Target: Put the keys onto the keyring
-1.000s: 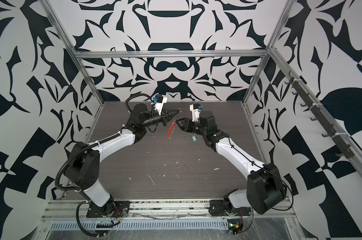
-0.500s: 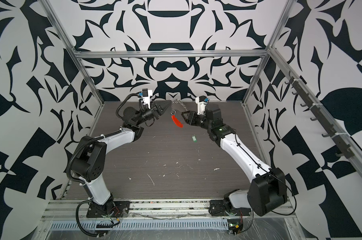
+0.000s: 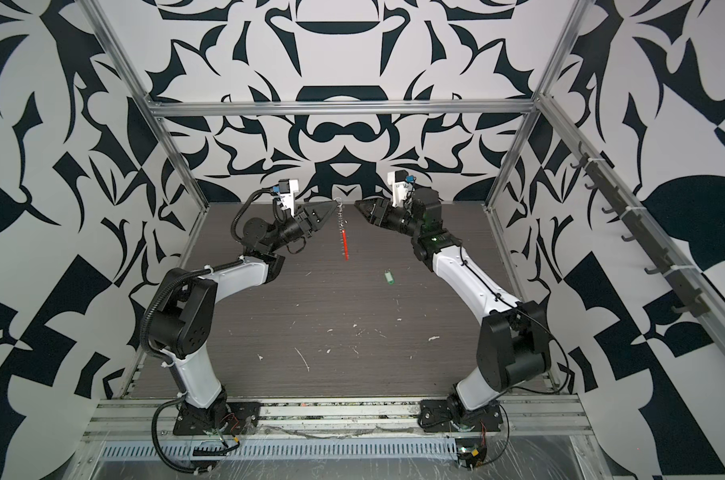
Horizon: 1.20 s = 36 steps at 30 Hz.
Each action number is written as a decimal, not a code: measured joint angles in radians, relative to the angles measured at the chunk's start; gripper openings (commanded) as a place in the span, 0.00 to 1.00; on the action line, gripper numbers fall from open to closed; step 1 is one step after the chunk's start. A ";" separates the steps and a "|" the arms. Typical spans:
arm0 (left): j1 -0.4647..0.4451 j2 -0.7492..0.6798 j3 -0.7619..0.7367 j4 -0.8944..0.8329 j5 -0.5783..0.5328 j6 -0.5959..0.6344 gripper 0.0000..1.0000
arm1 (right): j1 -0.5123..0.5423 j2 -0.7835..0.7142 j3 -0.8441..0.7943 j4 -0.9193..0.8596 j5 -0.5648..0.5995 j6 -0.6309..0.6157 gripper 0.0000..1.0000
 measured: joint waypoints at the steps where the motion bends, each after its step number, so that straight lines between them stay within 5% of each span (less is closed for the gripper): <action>1: 0.000 0.000 0.000 0.000 -0.005 -0.003 0.00 | 0.000 0.006 0.000 0.015 -0.010 0.016 0.49; 36: -0.054 -0.109 0.014 -0.453 -0.328 -0.192 0.00 | 0.013 0.090 0.098 0.013 -0.031 0.238 0.34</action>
